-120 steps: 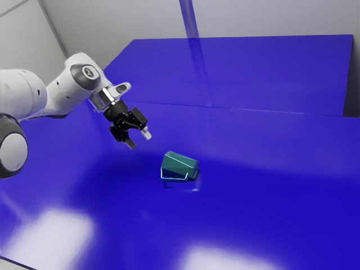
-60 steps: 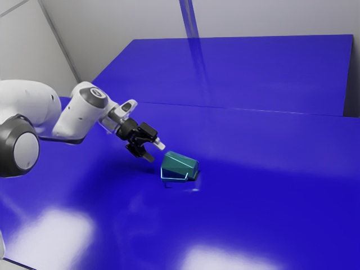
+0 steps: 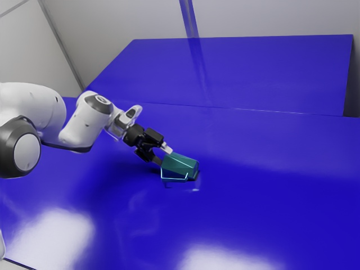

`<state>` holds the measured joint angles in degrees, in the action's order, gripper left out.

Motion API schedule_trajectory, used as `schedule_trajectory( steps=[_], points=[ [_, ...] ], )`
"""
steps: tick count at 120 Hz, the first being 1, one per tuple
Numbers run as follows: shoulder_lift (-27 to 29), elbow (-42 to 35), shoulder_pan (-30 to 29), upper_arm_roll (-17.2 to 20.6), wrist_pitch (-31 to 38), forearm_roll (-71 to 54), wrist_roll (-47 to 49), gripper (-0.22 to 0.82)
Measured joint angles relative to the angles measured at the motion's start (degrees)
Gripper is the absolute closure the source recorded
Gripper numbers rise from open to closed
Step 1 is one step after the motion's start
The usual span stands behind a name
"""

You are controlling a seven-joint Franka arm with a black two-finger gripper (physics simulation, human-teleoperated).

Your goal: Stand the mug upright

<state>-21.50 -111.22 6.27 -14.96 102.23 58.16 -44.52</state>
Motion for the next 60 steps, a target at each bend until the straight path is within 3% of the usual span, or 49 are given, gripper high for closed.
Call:
schedule_trajectory(
  steps=[60],
  points=[
    [-0.35, -2.66, 0.27, 0.99, 0.83, 4.72, -2.78, 0.0]
  ],
)
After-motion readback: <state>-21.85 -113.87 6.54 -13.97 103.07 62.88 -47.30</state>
